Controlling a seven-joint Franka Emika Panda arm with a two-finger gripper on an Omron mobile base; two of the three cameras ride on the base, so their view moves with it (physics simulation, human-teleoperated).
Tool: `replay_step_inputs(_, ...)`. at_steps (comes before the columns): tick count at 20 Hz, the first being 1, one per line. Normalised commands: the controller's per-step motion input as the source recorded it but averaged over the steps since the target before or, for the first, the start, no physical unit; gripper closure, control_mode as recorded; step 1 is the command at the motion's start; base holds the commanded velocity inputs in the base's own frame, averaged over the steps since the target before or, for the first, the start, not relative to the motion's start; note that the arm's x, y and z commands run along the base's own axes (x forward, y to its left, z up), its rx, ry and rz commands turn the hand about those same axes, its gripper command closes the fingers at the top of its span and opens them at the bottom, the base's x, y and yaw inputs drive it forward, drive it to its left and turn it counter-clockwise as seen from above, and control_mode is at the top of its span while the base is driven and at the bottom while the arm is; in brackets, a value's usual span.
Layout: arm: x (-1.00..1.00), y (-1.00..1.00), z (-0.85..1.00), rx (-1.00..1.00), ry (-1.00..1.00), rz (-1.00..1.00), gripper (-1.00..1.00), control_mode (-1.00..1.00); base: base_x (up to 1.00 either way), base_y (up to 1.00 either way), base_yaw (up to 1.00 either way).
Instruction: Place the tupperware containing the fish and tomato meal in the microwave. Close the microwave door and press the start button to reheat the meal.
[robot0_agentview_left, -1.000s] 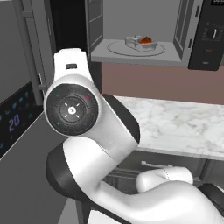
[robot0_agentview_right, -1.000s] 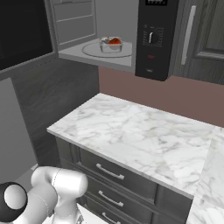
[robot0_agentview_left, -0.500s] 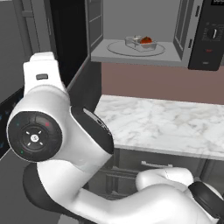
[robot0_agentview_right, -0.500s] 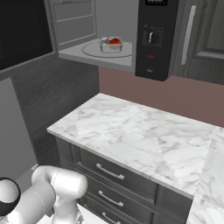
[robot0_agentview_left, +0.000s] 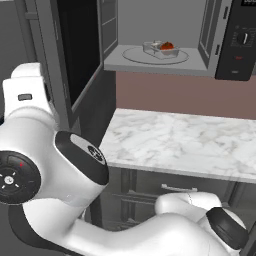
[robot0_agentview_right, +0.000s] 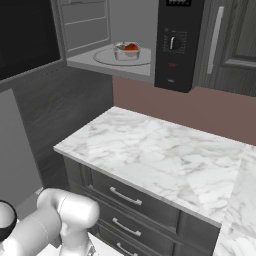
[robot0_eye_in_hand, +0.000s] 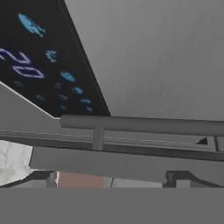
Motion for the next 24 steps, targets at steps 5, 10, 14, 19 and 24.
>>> replay_step_inputs(5, 0.17, 0.03, 0.0, 0.0, 0.0, 0.0, -1.0, -1.0, 0.0, 0.0, 0.0)
replay_step_inputs(10, 0.24, 0.01, 0.0, 0.0, 0.0, 0.0, -1.0, -1.0, 0.0, 0.0, 0.0)
replay_step_inputs(14, 0.29, 0.04, 0.0, 0.0, 0.0, 0.0, -1.0, -1.0, 0.0, 0.0, 0.0)
replay_step_inputs(19, 0.27, 0.17, 0.0, -0.03, 0.0, 0.0, -1.0, -1.0, 0.0, 0.0, 0.0)
replay_step_inputs(24, 0.26, 0.24, 0.0, -0.05, 0.0, 0.0, -1.0, -1.0, 0.0, 0.0, 0.0)
